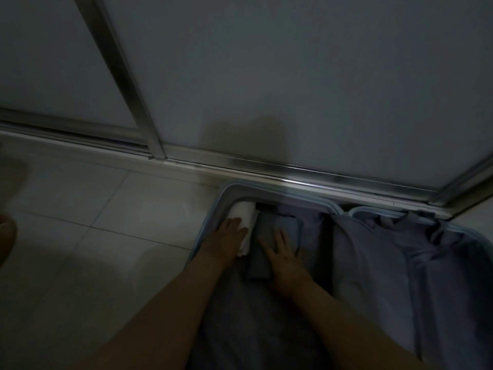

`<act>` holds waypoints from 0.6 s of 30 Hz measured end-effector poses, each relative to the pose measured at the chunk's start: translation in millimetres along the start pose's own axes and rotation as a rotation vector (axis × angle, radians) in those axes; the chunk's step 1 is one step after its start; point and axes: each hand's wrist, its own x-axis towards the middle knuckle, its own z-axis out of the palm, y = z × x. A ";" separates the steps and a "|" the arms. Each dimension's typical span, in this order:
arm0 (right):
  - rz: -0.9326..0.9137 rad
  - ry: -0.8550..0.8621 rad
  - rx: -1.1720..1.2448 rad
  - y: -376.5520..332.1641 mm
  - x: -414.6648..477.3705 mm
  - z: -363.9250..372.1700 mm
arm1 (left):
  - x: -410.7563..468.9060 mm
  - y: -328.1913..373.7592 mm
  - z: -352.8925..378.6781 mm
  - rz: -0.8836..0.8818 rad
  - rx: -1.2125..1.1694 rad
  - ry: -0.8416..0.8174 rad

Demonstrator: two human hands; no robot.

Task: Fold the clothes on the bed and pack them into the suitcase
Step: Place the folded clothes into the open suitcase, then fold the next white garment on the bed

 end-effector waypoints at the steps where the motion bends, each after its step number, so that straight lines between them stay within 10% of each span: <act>1: 0.030 0.038 0.047 1.8 6.8 1.4 | 0.7 -1.0 1.8 0.005 -0.008 0.010; 18: 0.122 0.072 0.130 -3.1 44.1 -18.8 | -14.2 2.9 20.6 -0.007 -0.034 0.058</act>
